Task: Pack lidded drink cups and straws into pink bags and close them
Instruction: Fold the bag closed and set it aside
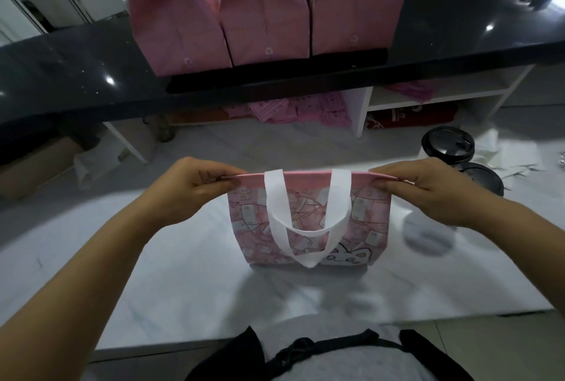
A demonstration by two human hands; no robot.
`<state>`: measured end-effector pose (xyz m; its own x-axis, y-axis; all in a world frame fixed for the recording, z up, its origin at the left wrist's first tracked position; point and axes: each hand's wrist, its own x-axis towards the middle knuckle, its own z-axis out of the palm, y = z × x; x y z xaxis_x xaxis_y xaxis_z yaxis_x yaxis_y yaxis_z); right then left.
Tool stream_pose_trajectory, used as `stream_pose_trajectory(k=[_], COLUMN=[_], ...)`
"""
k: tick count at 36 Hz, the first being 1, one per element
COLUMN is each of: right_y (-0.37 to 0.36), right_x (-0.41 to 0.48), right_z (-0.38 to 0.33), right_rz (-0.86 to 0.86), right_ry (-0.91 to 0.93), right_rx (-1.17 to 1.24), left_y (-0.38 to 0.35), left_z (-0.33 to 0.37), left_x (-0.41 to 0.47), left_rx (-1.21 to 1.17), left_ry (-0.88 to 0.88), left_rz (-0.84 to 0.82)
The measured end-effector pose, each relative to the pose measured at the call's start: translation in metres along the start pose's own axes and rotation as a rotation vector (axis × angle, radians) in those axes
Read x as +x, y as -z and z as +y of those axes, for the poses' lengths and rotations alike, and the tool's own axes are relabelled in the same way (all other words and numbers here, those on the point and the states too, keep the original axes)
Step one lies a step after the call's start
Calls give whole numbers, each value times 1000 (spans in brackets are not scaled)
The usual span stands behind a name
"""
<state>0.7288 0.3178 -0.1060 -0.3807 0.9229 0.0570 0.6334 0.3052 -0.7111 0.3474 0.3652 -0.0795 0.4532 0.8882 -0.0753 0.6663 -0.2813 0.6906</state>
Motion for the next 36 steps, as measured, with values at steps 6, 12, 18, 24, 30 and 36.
stream_pose_trajectory(k=[6, 12, 18, 24, 30, 36], right_y=[-3, -30, -67, -110, -135, -144], right_x=[5, 0, -7, -14, -17, -25], right_z=[-1, -9, -30, -67, -79, -54], right_rz=[31, 159, 245, 279, -8, 20], right_ry=[-84, -79, -78, 16, 87, -72], right_rx=[61, 40, -45, -82, 120, -48], left_y=[-6, -39, -69, -83, -97, -126], left_z=[-7, -18, -35, -47, -50, -43], left_x=[-6, -13, -28, -48, -84, -123], left_rx=[-112, -477, -574, -607, -854, -998], left_ry=[34, 158, 259, 460, 418, 313], left_rz=[107, 394, 518, 640, 659, 622])
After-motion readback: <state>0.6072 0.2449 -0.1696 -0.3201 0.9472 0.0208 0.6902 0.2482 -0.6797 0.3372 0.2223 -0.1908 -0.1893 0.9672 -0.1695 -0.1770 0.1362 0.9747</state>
